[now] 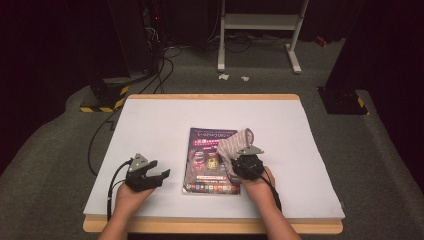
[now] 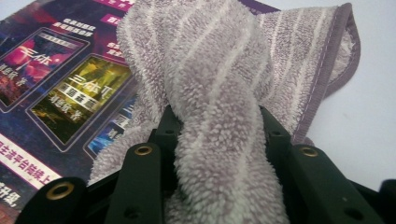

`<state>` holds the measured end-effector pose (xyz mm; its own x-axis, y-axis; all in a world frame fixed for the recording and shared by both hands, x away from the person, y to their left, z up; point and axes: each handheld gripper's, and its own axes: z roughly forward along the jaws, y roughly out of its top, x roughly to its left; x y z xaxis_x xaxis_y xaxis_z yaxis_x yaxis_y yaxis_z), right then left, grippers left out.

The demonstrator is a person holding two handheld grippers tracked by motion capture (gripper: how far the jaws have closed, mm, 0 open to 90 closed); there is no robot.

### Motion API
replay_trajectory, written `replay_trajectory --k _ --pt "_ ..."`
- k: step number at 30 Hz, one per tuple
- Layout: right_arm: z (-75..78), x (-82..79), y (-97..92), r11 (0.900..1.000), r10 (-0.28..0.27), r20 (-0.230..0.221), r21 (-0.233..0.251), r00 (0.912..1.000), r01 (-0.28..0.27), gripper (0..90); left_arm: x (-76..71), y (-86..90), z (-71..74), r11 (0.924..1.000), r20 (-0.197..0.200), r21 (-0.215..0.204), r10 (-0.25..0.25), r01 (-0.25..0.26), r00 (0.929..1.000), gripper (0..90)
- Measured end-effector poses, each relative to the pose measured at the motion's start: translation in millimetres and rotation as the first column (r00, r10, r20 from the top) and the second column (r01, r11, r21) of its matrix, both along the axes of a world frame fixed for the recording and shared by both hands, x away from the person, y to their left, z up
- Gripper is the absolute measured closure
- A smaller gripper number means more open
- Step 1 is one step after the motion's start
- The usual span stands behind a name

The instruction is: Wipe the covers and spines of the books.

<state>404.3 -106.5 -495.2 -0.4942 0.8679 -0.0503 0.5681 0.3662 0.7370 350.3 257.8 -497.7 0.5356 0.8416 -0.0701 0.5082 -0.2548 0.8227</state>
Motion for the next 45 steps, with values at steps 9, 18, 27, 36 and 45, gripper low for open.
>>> replay_trajectory --k 9,18,27,36,45 --pt "2.9 1.3 -0.2 0.9999 -0.014 0.02 -0.01 0.9997 0.014 61.8 -0.7 0.6 0.4 1.0 -0.001 -0.002 -0.003 0.003 1.0 33.4" --pt "4.3 34.1 -0.3 0.9975 -0.068 -0.001 -0.021 0.9977 0.068 61.4 0.5 1.4 -0.1 0.9999 -0.004 -0.012 -0.003 0.003 1.0 33.2" --pt "2.3 43.7 16.5 0.9985 -0.051 -0.015 -0.018 0.9986 0.051 61.8 0.5 1.0 -0.4 1.0 -0.007 -0.008 -0.005 0.005 1.0 33.1" --pt "1.6 36.0 55.3 0.9991 0.036 -0.012 -0.021 0.9993 -0.036 62.0 1.1 0.0 -1.3 0.9999 -0.011 -0.009 -0.007 0.007 0.9999 33.1" --pt "1.8 28.7 114.6 0.9886 0.148 -0.004 -0.029 0.989 -0.148 61.9 1.6 1.0 -1.7 1.0 -0.016 -0.004 -0.007 0.007 0.9999 33.1"
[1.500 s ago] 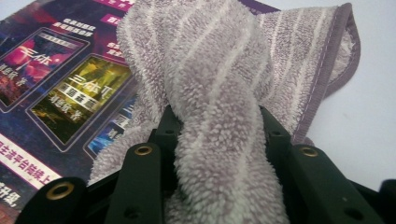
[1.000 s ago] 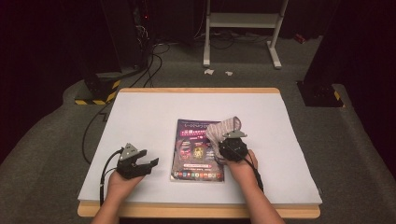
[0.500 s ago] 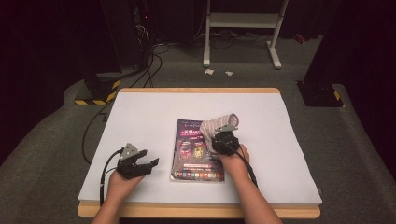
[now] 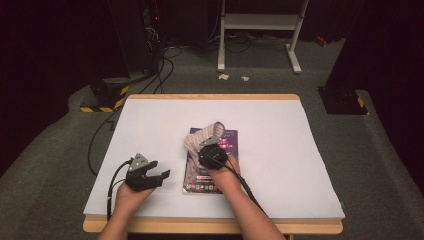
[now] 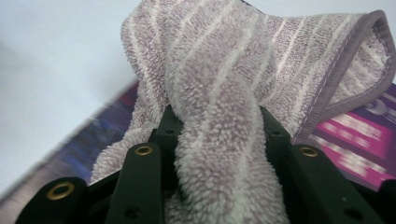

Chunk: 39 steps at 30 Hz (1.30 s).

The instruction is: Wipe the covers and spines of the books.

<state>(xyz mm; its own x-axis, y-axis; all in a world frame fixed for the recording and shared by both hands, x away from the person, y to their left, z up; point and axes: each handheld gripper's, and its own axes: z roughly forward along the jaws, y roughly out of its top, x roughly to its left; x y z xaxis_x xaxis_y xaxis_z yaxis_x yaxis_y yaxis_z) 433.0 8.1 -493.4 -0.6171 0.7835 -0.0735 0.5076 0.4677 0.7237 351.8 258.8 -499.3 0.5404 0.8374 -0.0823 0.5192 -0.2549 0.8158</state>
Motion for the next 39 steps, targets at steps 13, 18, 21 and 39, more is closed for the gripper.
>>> replay_trajectory --k 13,18,21,39 --pt "-0.4 -2.2 -2.0 1.0 -0.002 0.002 -0.008 1.0 0.002 61.7 0.5 0.2 -0.5 1.0 -0.002 0.002 -0.001 0.001 1.0 33.0" --pt "-2.3 1.8 -42.4 0.9972 -0.075 0.005 0.006 0.9972 0.075 61.8 0.4 -1.0 -1.6 1.0 -0.003 0.002 -0.001 0.001 1.0 33.0" --pt "-2.2 4.2 -69.2 0.9924 -0.123 0.006 0.009 0.9924 0.123 61.8 0.3 -1.3 -1.8 1.0 -0.004 0.004 0.0 0.0 1.0 32.9" --pt "16.9 33.1 -118.3 0.9623 -0.272 0.021 0.017 0.9621 0.271 61.3 0.3 3.5 -1.8 0.9999 -0.002 -0.005 0.01 -0.01 0.9999 32.9"
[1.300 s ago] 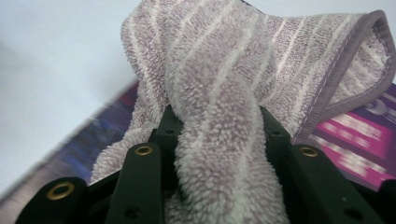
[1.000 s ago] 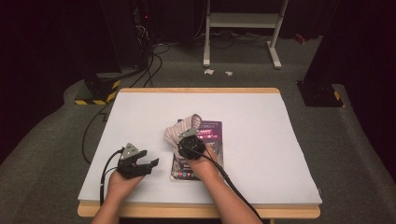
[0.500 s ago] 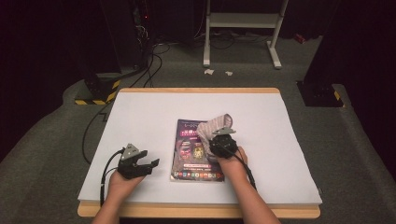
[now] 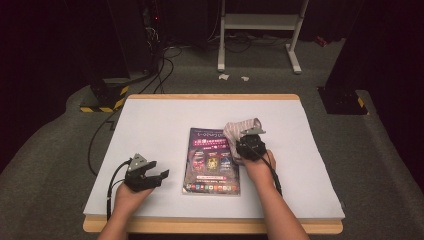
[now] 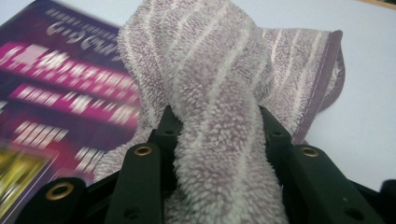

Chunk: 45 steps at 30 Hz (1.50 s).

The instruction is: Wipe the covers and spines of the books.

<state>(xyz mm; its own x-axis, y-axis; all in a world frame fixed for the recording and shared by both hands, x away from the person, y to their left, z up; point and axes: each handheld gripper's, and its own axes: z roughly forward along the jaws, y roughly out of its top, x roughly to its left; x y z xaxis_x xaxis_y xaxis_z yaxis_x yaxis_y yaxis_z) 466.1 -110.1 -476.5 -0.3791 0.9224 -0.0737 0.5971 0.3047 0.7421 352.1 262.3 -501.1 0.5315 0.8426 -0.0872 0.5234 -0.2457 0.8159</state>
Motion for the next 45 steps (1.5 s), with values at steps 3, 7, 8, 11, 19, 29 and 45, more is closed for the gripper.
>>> replay_trajectory --k 3,7,8,11,19,29,45 --pt "-0.1 19.1 1.3 0.9994 -0.032 -0.017 -0.014 0.9993 0.032 60.9 0.3 1.5 0.1 1.0 -0.002 -0.006 0.004 -0.004 1.0 32.9" --pt "-7.8 38.4 9.2 0.9987 -0.047 -0.06 -0.022 0.9971 0.045 60.6 0.7 3.8 0.0 0.9997 -0.007 -0.022 0.009 -0.009 0.9999 32.9" --pt "-9.8 41.3 11.8 0.999 -0.04 -0.064 -0.024 0.9971 0.039 60.8 0.6 3.7 0.1 0.9997 -0.006 -0.023 0.009 -0.009 0.9999 32.9" --pt "-12.0 43.4 25.0 0.9998 -0.02 -0.06 -0.007 0.998 0.019 61.2 1.0 4.1 0.0 0.9996 -0.006 -0.028 0.008 -0.008 1.0 32.9" --pt "-15.0 43.7 76.2 0.9969 0.077 -0.047 -0.01 0.9959 -0.078 61.6 0.7 4.2 -0.8 0.9994 -0.014 -0.034 0.007 -0.007 0.9999 32.9" --pt "-14.2 43.0 145.0 0.9826 0.186 -0.051 0.0 0.9813 -0.186 61.6 0.6 5.0 -2.0 0.9995 -0.019 -0.031 0.003 -0.004 0.9998 32.9" --pt "-14.8 50.3 96.5 0.9951 0.096 -0.047 -0.019 0.9942 -0.097 61.1 -0.8 3.8 -2.7 0.9996 -0.02 -0.027 0.004 -0.004 0.9998 32.9"
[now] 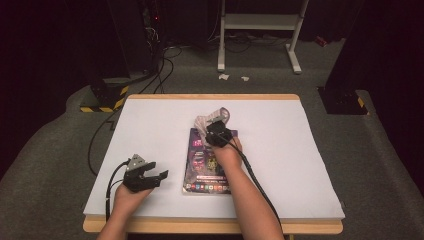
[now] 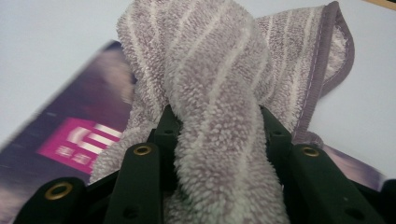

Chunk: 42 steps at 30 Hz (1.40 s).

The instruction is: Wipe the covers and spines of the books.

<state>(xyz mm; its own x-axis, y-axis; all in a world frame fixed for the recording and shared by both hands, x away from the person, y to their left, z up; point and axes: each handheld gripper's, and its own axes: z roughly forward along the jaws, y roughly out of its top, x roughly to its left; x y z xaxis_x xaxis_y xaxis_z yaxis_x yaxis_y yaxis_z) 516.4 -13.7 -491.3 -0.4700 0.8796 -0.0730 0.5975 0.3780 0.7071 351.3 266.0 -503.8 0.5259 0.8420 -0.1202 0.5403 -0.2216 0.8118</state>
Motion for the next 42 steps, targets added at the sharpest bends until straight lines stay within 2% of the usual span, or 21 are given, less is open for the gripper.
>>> replay_trajectory --k 6,12,16,20,23,27,33,37,42 --pt "0.7 3.5 -37.6 0.9974 -0.072 0.003 -0.01 0.9974 0.072 61.1 0.0 0.2 0.0 1.0 0.0 0.0 0.001 -0.001 1.0 32.9" --pt "1.2 5.7 -74.5 0.9888 -0.149 -0.004 0.005 0.9888 0.149 61.1 0.6 1.1 -0.5 1.0 -0.002 0.001 0.003 -0.003 1.0 32.9" --pt "1.2 6.2 -84.1 0.9865 -0.163 -0.008 0.014 0.9866 0.163 61.2 0.6 0.8 -0.6 1.0 -0.002 0.0 0.003 -0.003 1.0 32.9" --pt "2.2 6.3 -75.6 0.9868 -0.162 -0.015 0.009 0.9867 0.162 61.4 0.6 0.2 -0.7 1.0 -0.002 0.004 0.002 -0.002 1.0 32.9" --pt "1.7 6.2 -63.5 0.9902 -0.139 -0.011 0.011 0.9902 0.139 61.4 0.7 0.6 -0.7 1.0 -0.001 0.004 0.002 -0.002 1.0 32.9" --pt "-0.6 3.5 -43.8 0.9941 -0.106 0.002 0.024 0.9944 0.106 61.5 0.8 0.7 -1.0 1.0 -0.002 0.006 0.001 -0.001 1.0 32.9" --pt "0.9 1.7 -4.9 0.9995 -0.032 -0.004 0.0 0.9995 0.032 61.5 0.8 0.5 -1.1 1.0 -0.002 0.005 0.0 0.0 1.0 32.9" --pt "0.6 -0.4 21.9 0.9999 0.013 -0.002 0.006 0.9999 -0.013 61.5 1.0 1.1 -1.2 1.0 -0.004 0.009 -0.001 0.001 1.0 32.9" --pt "0.9 -4.9 42.4 0.9982 0.054 -0.007 0.025 0.9985 -0.054 61.3 1.2 2.9 -1.2 1.0 -0.002 0.007 0.003 -0.003 1.0 32.8"
